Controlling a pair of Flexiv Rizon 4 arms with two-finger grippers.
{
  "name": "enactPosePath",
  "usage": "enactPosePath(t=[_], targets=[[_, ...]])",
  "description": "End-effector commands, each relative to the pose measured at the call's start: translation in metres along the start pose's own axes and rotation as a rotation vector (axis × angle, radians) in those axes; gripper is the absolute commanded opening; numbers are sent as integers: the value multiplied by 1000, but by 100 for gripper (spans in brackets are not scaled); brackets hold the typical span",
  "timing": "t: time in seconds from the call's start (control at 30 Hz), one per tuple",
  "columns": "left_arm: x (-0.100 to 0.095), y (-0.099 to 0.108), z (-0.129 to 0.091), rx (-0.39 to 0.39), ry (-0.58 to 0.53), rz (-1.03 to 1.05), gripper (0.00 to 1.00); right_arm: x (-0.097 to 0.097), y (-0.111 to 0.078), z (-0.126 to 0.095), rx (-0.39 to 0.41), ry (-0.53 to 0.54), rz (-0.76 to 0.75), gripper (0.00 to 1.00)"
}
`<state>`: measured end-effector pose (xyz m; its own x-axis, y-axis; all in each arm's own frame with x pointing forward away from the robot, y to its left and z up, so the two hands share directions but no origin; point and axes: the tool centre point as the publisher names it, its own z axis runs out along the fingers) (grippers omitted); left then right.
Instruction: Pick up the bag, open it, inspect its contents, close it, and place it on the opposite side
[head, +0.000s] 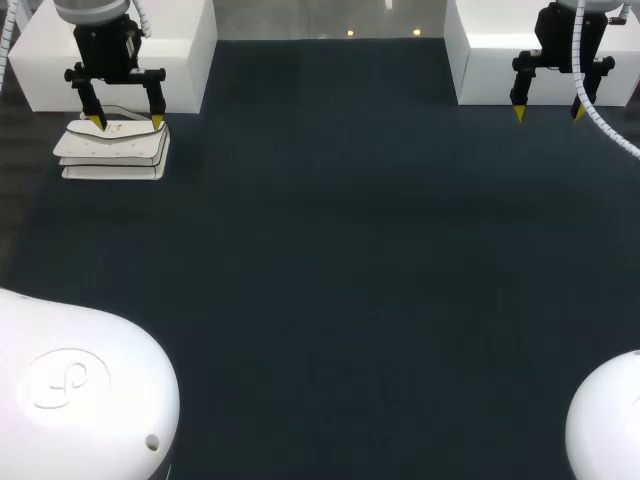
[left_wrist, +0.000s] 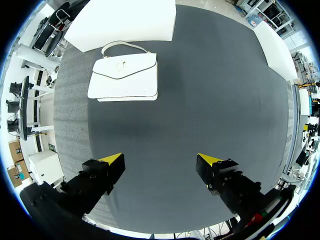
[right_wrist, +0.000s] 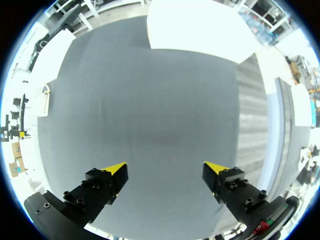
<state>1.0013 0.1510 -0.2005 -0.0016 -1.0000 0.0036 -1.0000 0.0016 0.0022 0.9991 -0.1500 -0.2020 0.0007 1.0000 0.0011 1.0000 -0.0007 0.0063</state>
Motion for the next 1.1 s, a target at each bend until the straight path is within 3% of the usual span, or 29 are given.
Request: enactPosePath(t=[0.03, 0.73, 0.93, 1.1], targets=[[1, 0, 0, 0, -2, -1, 100, 0, 0, -1, 2, -1, 0, 100], [-4, -2, -2, 0, 4, 12, 100, 0, 0, -1, 2, -1, 0, 100], [-21, -7, -6, 1, 47, 48, 100, 12, 0, -3, -122, 14, -244, 100], [-43, -15, -3, 4, 161, 96, 100, 21, -3, 0, -251, 48, -497, 100]])
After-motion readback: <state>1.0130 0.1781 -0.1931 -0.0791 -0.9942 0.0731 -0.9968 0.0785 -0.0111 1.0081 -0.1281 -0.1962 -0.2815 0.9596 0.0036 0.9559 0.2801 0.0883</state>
